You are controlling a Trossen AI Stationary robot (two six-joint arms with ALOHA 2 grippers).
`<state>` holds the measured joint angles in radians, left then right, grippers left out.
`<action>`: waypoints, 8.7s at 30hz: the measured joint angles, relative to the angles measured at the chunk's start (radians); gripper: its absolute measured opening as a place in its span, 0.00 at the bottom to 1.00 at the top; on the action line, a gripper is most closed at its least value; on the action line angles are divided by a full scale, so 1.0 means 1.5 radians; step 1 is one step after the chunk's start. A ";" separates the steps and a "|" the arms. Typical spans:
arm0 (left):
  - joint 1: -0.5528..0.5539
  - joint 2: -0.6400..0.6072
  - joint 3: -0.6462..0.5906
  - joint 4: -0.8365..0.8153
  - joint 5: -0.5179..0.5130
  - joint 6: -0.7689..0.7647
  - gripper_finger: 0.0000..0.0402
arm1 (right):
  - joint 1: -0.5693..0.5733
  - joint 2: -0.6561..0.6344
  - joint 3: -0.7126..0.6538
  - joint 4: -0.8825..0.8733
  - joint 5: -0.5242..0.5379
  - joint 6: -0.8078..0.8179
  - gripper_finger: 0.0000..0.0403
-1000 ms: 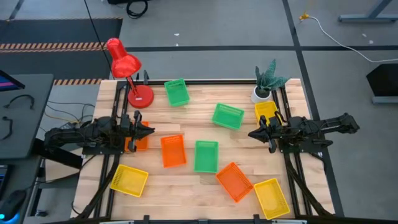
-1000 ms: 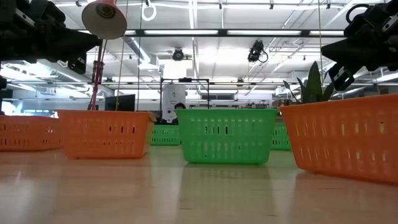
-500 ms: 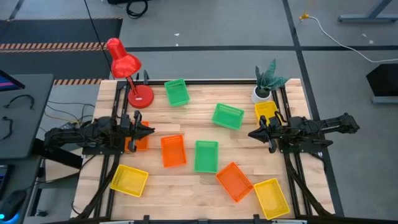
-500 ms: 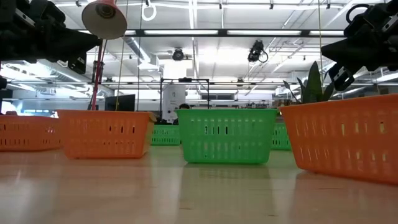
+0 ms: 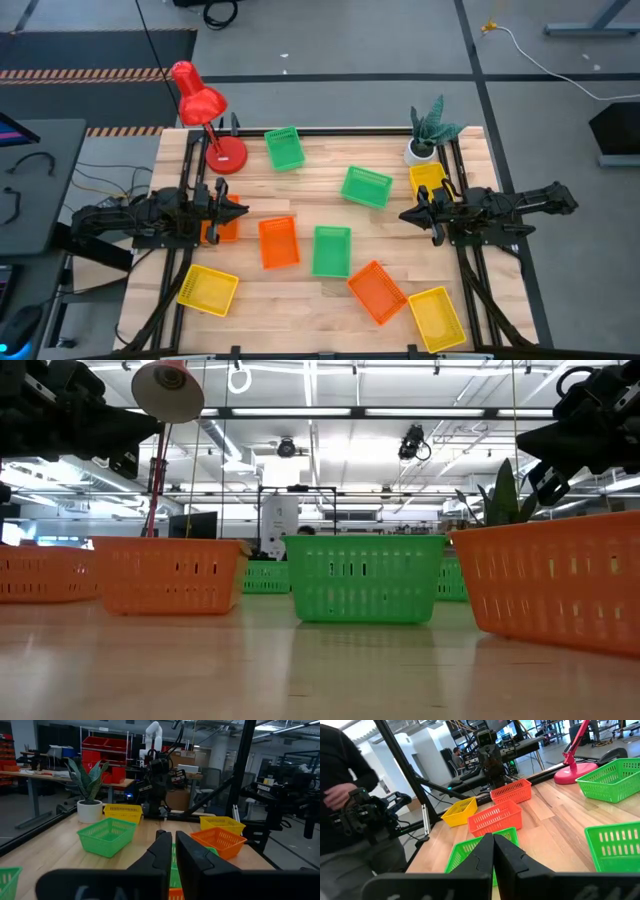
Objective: Stack baskets by color
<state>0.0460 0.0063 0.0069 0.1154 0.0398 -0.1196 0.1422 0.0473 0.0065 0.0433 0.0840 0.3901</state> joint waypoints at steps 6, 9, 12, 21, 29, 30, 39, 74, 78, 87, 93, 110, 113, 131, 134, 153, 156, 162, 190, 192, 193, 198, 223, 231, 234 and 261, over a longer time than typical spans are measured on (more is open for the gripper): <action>0.000 0.000 0.000 0.000 0.000 0.000 0.09 | 0.000 0.000 0.000 0.000 0.000 0.000 0.03; 0.000 0.000 0.000 0.000 0.000 0.000 0.08 | 0.000 0.000 0.000 0.000 0.000 0.000 0.03; 0.000 0.000 0.000 0.000 0.000 0.000 0.07 | 0.000 0.000 0.000 0.000 0.000 0.000 0.03; 0.000 0.000 0.000 0.000 0.000 0.000 0.08 | -0.001 0.000 0.000 0.028 0.061 0.007 0.03; 0.000 0.000 0.000 0.000 0.000 0.000 0.07 | -0.001 0.000 0.000 0.300 0.219 0.083 0.03; 0.000 0.000 0.000 0.000 0.000 0.000 0.07 | -0.001 0.000 0.000 0.337 0.237 0.071 0.03; 0.000 0.000 0.000 0.000 0.000 0.038 0.09 | -0.001 0.000 0.000 0.606 0.280 -0.033 0.03; 0.002 0.000 0.000 -0.002 0.074 -0.010 0.08 | -0.140 0.521 0.645 -0.324 0.136 0.148 0.03; 0.002 0.000 0.000 -0.002 0.074 -0.070 0.08 | -0.179 0.631 0.771 -0.542 -0.044 0.043 0.07; 0.002 0.000 0.000 0.005 0.074 -0.124 0.07 | -0.215 0.859 0.825 -0.852 -0.185 -0.343 0.24; 0.002 0.000 0.000 0.018 0.074 -0.124 0.08 | -0.264 0.961 0.825 -0.980 -0.099 -0.434 0.37; 0.002 0.000 0.000 0.030 0.026 -0.121 0.08 | -0.477 0.939 0.703 -0.920 -0.055 -0.064 0.54; 0.002 0.000 0.000 0.030 -0.001 -0.121 0.08 | -0.500 0.939 0.664 -0.876 -0.083 -0.016 0.53; 0.002 0.000 0.000 0.030 -0.009 -0.120 0.08 | -0.512 0.939 0.536 -0.721 0.000 0.216 0.28; 0.002 0.000 0.000 0.030 -0.009 -0.120 0.08 | -0.507 0.939 0.531 -0.703 0.001 0.217 0.18; 0.002 0.000 0.000 0.038 -0.009 -0.123 0.08 | -0.356 0.928 0.892 -0.965 -0.118 0.088 0.02; 0.002 0.000 0.000 0.039 -0.009 -0.123 0.07 | -0.338 0.936 0.992 -0.924 -0.150 0.017 0.02; 0.002 0.000 0.000 0.051 -0.009 -0.123 0.08 | -0.317 1.055 1.187 -0.840 -0.157 -0.141 0.02; 0.002 0.000 0.000 0.118 -0.019 -0.123 0.06 | -0.477 1.430 1.348 -0.791 -0.116 -0.998 0.02; 0.002 0.000 0.000 0.118 -0.022 -0.123 0.05 | -0.477 1.429 1.330 -0.798 -0.134 -1.008 0.02; 0.002 0.000 0.000 0.118 -0.025 -0.123 0.05 | -0.476 1.429 1.317 -0.799 -0.137 -1.010 0.02; 0.002 0.000 0.000 0.117 -0.032 -0.123 0.06 | -0.461 1.430 1.252 -0.734 -0.103 -1.029 0.02; 0.002 0.000 0.000 0.117 -0.063 -0.140 0.04 | -0.436 1.346 1.218 -0.542 -0.269 -0.203 0.44; 0.002 0.000 0.000 0.117 -0.089 -0.175 0.03 | -0.408 1.411 1.217 -0.529 -0.137 -0.120 0.47; 0.002 0.000 0.000 0.116 -0.089 -0.179 0.03 | -0.395 1.427 1.217 -0.521 -0.099 -0.149 0.47; 0.002 0.000 0.000 0.108 -0.089 -0.224 0.03 | -0.375 1.413 1.205 -0.657 -0.078 -0.663 0.02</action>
<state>0.0492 0.0063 0.0071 0.2769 -0.0935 -0.4557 -0.4206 2.1670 1.8141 -0.9426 -0.0335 -0.6050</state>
